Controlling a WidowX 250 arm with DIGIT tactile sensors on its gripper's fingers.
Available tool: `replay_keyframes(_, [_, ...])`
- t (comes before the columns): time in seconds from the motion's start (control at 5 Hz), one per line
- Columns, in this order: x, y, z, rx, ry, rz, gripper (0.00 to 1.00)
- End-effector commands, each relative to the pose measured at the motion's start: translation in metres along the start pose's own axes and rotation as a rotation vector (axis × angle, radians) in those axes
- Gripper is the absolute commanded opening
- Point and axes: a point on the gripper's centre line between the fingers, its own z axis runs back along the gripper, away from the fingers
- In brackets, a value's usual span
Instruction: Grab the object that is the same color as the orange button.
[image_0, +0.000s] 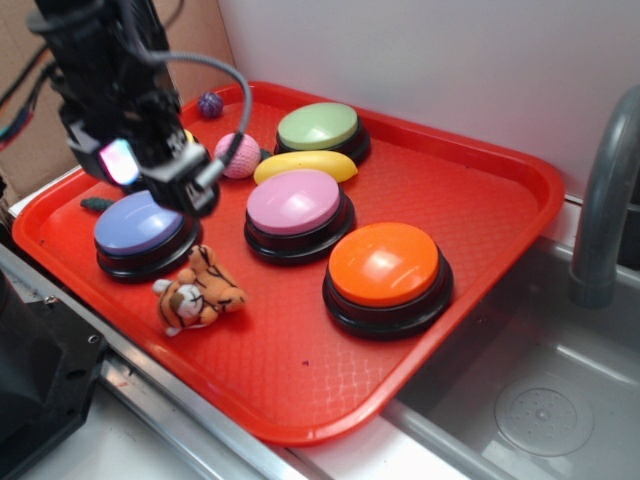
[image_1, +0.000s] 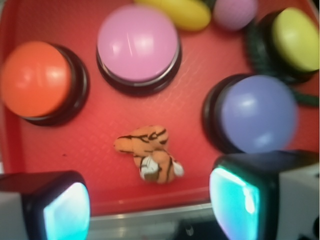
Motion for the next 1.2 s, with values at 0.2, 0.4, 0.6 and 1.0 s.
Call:
replay_keyframes(0.2, [-0.006,-0.009,-0.052,-0.006,0.073,-0.023,1.0])
replay_keyframes(0.4, [-0.008,-0.008,-0.065,0.007,0.084,-0.021,1.0])
replay_keyframes(0.6, [-0.009,-0.002,-0.079,0.041,0.105,0.004,1.0])
replay_keyframes(1.0, [-0.009,0.003,-0.087,0.073,0.112,0.04,0.13])
